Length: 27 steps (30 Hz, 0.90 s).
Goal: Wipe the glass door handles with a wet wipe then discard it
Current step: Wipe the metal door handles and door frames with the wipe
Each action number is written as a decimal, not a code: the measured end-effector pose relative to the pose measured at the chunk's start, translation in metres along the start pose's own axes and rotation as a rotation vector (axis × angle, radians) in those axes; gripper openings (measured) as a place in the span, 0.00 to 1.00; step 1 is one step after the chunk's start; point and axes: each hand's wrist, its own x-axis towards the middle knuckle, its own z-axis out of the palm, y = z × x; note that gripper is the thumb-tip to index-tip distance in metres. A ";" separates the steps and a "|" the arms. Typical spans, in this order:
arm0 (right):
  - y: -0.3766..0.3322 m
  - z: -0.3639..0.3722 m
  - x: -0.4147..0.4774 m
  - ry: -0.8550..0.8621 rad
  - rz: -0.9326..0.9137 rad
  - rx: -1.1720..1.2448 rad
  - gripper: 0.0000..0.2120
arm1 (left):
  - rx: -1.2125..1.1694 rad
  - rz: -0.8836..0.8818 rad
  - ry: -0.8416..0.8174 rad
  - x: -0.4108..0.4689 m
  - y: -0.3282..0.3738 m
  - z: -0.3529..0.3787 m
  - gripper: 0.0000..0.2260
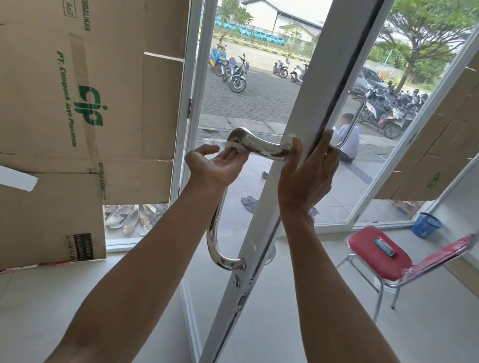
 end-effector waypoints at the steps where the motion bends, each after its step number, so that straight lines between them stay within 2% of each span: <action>1: 0.000 0.000 0.000 0.001 0.000 0.003 0.26 | -0.007 0.014 0.030 0.003 0.003 0.002 0.30; 4: 0.000 -0.001 0.001 0.010 -0.007 0.004 0.26 | 0.051 0.110 0.051 0.007 0.002 0.011 0.30; 7: -0.001 -0.001 0.001 0.019 -0.002 0.001 0.26 | 0.266 0.263 -0.054 -0.001 -0.015 0.020 0.17; 9: -0.001 0.000 0.001 0.020 0.009 0.000 0.26 | 0.372 0.297 -0.098 -0.005 -0.024 0.022 0.10; 12: 0.000 0.001 0.000 0.019 0.011 -0.006 0.26 | 0.551 0.382 -0.083 0.008 -0.031 0.015 0.08; 14: 0.000 0.001 -0.001 0.019 0.016 -0.006 0.26 | 0.788 0.456 -0.074 0.017 -0.037 0.010 0.13; 16: -0.002 0.002 -0.001 0.023 0.023 -0.001 0.26 | 1.171 0.561 -0.061 0.020 -0.041 0.006 0.23; 18: -0.003 0.002 -0.001 0.021 0.034 0.005 0.26 | 1.601 0.797 -0.119 0.022 -0.040 0.003 0.25; 19: -0.003 0.001 -0.001 0.019 0.036 0.007 0.26 | 1.734 0.912 -0.178 0.025 -0.036 0.001 0.24; 21: -0.003 0.001 -0.001 0.012 0.034 0.009 0.26 | 1.824 1.057 -0.282 0.033 -0.025 -0.001 0.24; 23: -0.003 0.000 -0.001 0.002 0.031 0.015 0.26 | 1.804 1.059 -0.294 0.042 -0.014 0.001 0.27; 27: -0.004 0.000 -0.001 0.009 0.024 0.018 0.26 | 1.753 0.839 -0.220 0.055 0.003 0.007 0.25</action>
